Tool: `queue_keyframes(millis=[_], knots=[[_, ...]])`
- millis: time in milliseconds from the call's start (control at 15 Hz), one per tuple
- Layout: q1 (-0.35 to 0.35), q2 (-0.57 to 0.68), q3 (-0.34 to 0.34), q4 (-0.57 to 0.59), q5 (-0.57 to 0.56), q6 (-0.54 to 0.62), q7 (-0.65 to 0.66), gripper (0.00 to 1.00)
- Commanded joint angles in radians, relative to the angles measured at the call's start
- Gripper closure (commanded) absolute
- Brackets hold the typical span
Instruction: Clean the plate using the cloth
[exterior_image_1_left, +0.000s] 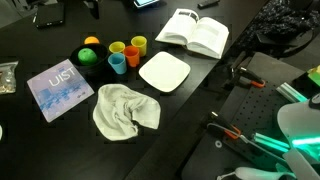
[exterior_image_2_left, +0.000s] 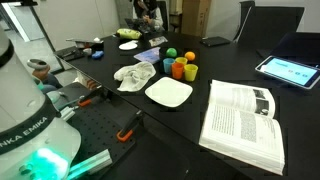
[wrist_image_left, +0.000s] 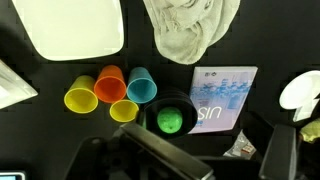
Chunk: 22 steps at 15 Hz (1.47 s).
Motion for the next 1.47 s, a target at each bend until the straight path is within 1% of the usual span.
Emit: queue_keyframes(millis=[0, 133, 467, 733, 933, 1400], knots=[[0.031, 0.080, -0.019, 0.007, 0.084, 0.064, -0.110, 0.00], [0.027, 0.135, -0.015, 0.003, 0.082, 0.089, -0.148, 0.00], [0.021, 0.279, 0.002, 0.015, 0.067, 0.145, -0.194, 0.00], [0.029, 0.389, 0.014, 0.025, 0.037, 0.205, -0.200, 0.00], [0.044, 0.476, 0.009, 0.046, 0.007, 0.236, -0.194, 0.00], [0.083, 0.653, -0.001, 0.133, -0.071, 0.247, -0.195, 0.00]])
